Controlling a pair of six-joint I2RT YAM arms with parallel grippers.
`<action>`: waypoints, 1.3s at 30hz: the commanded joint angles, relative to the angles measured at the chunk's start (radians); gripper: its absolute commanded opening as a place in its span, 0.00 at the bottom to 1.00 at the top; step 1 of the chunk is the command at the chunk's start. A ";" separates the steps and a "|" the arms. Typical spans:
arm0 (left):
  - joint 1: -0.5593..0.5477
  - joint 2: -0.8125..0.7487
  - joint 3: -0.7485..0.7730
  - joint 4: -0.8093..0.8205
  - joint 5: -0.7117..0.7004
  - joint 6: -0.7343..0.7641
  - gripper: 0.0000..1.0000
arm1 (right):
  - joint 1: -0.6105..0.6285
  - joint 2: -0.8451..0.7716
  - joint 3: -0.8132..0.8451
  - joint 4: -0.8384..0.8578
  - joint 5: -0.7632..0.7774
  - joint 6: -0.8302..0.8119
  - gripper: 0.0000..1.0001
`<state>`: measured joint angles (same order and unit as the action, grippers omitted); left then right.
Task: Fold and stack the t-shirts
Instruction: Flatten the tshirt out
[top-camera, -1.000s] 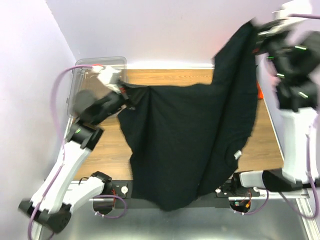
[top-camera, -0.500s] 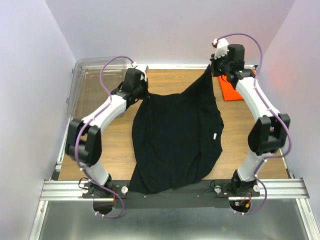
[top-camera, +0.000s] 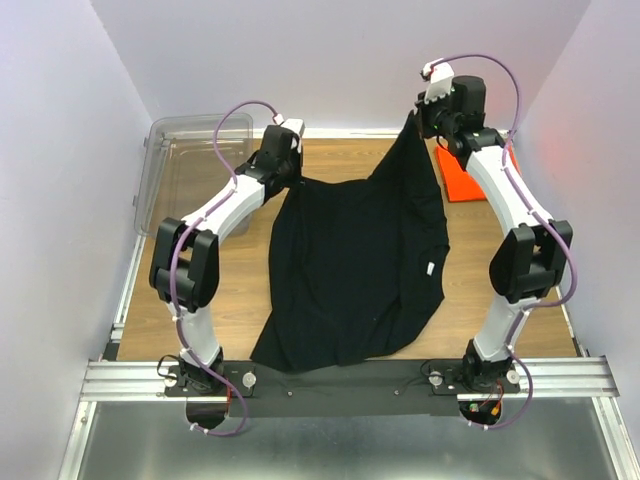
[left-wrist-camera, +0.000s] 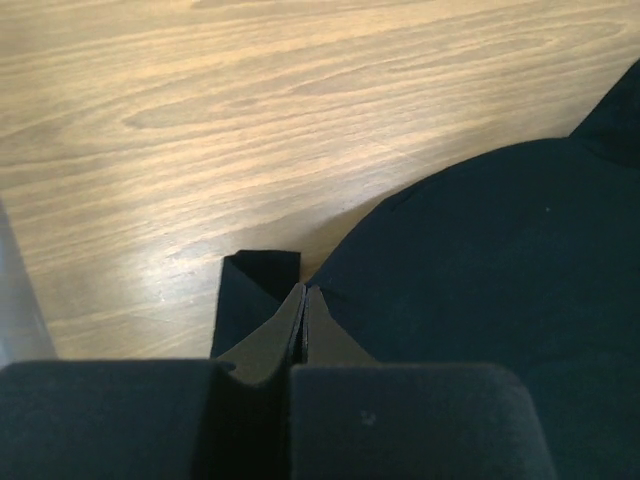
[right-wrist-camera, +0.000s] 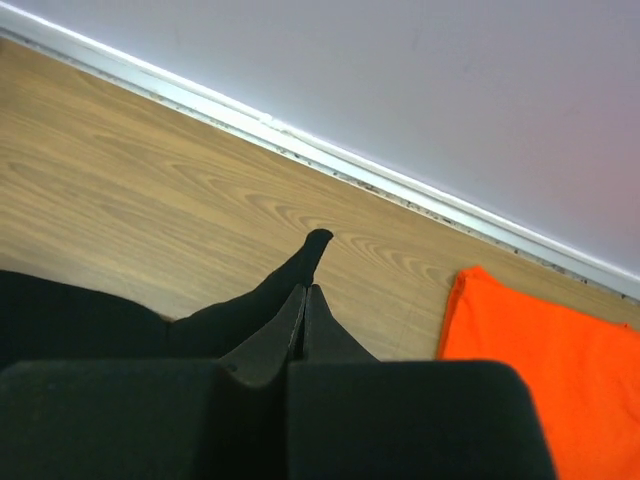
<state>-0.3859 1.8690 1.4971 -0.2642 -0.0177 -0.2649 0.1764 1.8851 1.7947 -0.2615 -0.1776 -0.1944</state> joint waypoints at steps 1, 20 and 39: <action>-0.021 -0.120 -0.015 0.054 -0.018 0.044 0.00 | 0.001 -0.122 -0.027 0.047 -0.112 -0.014 0.01; -0.269 -1.180 -0.361 0.540 0.002 0.141 0.00 | 0.002 -0.584 0.649 -0.272 -0.101 0.035 0.01; -0.242 -0.615 -0.420 0.527 -0.093 0.029 0.00 | 0.000 -0.573 0.152 -0.148 0.233 -0.157 0.01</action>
<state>-0.6426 1.1210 1.0534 0.2775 -0.0937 -0.1669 0.1757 1.3022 2.0884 -0.4618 -0.0677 -0.2760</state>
